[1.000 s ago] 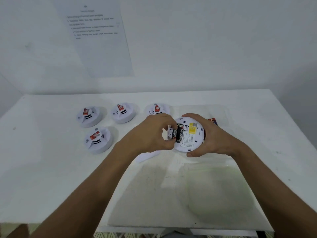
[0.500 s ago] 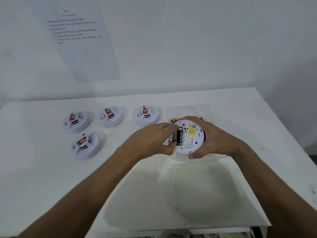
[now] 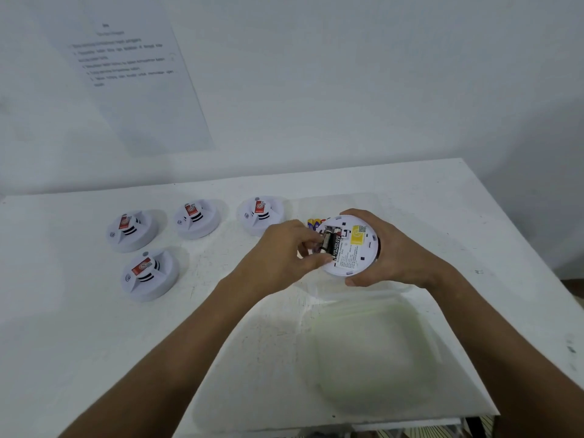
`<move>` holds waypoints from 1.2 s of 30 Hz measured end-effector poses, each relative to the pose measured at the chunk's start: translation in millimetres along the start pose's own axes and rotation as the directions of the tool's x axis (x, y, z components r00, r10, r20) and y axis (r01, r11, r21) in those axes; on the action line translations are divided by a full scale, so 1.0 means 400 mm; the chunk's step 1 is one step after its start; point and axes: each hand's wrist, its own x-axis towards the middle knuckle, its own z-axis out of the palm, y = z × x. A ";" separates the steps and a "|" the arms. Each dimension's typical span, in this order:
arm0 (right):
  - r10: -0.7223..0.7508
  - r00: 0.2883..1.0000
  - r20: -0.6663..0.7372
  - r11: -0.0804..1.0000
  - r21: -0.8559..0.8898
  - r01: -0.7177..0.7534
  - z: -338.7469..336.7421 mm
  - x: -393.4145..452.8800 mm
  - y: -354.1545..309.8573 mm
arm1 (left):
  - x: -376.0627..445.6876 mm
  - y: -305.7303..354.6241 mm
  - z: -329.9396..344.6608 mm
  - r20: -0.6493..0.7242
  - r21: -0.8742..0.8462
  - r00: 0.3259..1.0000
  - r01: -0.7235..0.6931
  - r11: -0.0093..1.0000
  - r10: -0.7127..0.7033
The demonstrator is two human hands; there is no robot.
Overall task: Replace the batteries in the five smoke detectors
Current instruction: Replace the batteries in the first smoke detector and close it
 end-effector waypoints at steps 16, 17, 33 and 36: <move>-0.008 1.000 0.018 1.000 0.026 0.007 -0.009 -0.015 0.031 | 0.028 0.048 0.048 -0.065 -0.274 0.988 0.119 0.954 -0.142; -0.012 1.000 0.018 1.000 0.023 0.012 -0.011 -0.015 0.030 | 0.031 0.050 0.049 -0.084 -0.249 0.988 0.108 0.962 -0.133; 0.028 0.997 -0.076 0.998 -0.053 -0.032 -0.072 -0.058 0.023 | 0.009 -0.025 0.047 -0.110 -0.276 0.899 0.383 0.882 -0.425; 0.032 0.996 -0.077 0.998 -0.055 -0.036 -0.068 -0.061 0.029 | 0.007 -0.029 0.072 -0.092 -0.212 0.897 0.406 0.889 -0.431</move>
